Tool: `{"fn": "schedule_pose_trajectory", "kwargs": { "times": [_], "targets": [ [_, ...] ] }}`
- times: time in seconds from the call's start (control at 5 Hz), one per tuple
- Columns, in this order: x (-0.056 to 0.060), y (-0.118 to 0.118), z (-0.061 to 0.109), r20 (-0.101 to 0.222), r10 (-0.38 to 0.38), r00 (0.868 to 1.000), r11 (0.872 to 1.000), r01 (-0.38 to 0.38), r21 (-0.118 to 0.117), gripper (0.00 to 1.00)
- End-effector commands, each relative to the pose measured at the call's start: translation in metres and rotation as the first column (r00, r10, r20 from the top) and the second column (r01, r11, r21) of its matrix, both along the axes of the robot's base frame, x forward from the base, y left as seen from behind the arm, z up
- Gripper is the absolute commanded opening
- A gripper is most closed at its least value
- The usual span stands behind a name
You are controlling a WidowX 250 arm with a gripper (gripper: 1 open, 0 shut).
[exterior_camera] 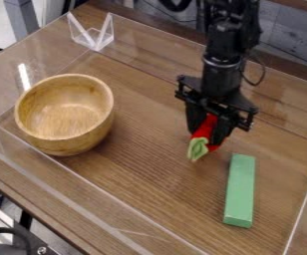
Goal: Move the red fruit to the right
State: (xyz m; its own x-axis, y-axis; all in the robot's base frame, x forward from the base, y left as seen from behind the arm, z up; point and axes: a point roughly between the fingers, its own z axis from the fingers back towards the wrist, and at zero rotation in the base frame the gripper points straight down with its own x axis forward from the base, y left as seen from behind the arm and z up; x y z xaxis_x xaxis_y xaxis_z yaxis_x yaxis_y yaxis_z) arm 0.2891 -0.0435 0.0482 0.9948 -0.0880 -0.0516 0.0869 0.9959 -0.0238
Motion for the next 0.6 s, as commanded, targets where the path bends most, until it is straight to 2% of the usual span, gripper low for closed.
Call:
{"fn": "schedule_pose_trajectory", "kwargs": {
  "times": [0.0, 0.2, 0.4],
  "targets": [
    [0.017, -0.001, 0.012, 0.056, 0.043, 0.998, 0.999, -0.042, -0.012, 1.0],
    [0.021, 0.0, 0.021, 0.071, 0.089, 0.993, 0.996, -0.088, -0.02, 1.0],
    [0.027, 0.005, 0.041, 0.095, 0.138, 0.986, 0.99, -0.136, -0.034, 1.0]
  ]
}}
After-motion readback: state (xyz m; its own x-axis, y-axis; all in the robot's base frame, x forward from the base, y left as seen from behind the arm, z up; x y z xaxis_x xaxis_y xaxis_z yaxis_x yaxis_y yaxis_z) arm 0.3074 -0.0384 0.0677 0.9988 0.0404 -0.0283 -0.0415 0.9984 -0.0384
